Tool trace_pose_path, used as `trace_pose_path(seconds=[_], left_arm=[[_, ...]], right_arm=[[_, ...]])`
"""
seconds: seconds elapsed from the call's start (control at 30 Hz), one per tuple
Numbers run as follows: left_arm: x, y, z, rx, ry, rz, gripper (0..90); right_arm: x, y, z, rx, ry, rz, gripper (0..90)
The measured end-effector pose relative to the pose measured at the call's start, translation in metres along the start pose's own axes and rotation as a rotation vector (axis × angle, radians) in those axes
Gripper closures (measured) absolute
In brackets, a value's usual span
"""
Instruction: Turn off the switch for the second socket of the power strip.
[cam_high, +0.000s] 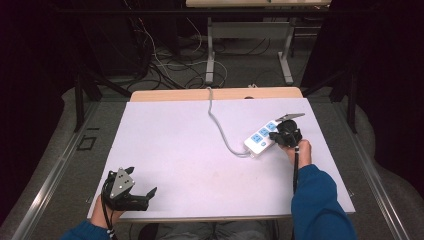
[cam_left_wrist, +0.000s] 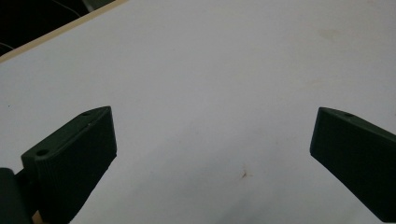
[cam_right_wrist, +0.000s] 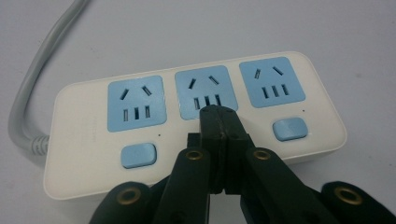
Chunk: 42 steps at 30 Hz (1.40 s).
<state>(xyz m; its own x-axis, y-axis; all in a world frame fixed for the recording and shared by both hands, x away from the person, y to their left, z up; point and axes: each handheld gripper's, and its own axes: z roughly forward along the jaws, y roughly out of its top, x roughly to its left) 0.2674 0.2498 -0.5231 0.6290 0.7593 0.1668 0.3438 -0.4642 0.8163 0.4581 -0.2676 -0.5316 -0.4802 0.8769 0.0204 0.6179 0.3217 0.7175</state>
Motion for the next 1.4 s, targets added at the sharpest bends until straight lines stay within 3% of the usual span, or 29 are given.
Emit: trace_pose_path(seconds=[1.4], left_arm=[[0.0005,0.0003,-0.0009,0.004,0.005,0.006,0.6]], right_arm=[[0.0013,-0.0003,-0.0002,-0.007,-0.009,0.007,90.0]])
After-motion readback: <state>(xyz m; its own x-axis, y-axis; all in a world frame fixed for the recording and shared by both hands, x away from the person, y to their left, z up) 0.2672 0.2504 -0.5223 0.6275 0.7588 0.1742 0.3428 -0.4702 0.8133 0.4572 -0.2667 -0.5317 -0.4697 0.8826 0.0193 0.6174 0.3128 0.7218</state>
